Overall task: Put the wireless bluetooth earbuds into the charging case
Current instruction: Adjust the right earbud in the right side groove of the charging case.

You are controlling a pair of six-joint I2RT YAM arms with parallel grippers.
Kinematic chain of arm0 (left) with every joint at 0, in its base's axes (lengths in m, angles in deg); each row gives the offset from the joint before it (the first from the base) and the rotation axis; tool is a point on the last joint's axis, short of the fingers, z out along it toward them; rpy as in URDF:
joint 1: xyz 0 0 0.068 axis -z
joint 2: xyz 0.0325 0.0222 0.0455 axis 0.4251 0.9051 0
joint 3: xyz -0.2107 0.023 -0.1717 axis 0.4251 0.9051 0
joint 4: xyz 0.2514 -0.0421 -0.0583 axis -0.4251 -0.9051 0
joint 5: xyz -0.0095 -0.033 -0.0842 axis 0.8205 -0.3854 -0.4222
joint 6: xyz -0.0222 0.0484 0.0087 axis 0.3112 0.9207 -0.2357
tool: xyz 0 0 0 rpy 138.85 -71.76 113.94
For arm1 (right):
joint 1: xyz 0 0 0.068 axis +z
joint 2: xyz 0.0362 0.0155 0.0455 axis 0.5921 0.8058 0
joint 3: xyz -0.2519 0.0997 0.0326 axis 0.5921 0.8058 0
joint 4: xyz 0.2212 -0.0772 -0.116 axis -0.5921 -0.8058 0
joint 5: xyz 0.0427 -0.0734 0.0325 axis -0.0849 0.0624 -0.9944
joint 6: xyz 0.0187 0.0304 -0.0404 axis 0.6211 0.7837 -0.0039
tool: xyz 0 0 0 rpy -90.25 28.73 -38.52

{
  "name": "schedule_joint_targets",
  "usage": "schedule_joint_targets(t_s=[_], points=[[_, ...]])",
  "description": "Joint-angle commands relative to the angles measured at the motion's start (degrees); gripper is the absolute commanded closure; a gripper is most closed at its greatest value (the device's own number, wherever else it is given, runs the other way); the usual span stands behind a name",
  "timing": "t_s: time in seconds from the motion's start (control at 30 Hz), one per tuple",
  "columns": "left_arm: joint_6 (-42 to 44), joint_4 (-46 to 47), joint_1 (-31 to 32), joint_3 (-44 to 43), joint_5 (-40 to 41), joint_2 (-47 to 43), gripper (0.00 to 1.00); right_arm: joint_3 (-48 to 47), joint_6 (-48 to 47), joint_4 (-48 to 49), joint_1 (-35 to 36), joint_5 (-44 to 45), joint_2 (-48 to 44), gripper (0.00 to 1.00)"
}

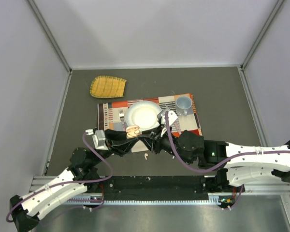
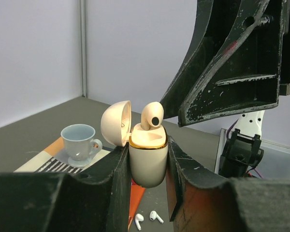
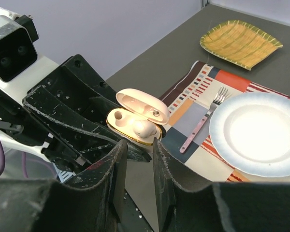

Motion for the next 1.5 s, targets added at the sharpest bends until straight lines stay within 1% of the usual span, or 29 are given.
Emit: schedule_joint_targets(t_s=[0.0,0.43,0.67,1.07,1.13,1.3,1.47], points=[[0.31,4.69,-0.03,-1.26,-1.48,0.89,1.0,-3.35,0.12,1.17,-0.64,0.89,0.31,0.73],[0.23,7.24,0.06,-1.26,-4.03,2.38,1.0,-2.47,-0.23,1.79,-2.4,1.6,-0.3,0.74],[0.31,6.81,-0.03,-1.79,-4.91,3.17,1.0,-2.03,-1.02,3.54,-2.58,1.16,-0.3,0.74],[0.22,6.45,-0.03,-1.44,-4.65,2.47,1.0,-1.77,-0.84,3.37,-2.58,1.69,-0.22,0.74],[0.14,6.54,0.06,-1.44,-4.3,2.47,1.0,-1.85,-1.37,3.28,-2.66,0.46,-0.13,0.74],[0.4,6.45,-0.03,-1.44,-3.86,2.47,1.0,-4.57,-2.07,-1.28,-2.66,-2.0,1.89,0.74],[0.49,6.37,0.06,-1.27,-3.25,2.3,1.0,-4.49,-1.9,-1.2,-2.66,-4.03,2.07,0.73]])
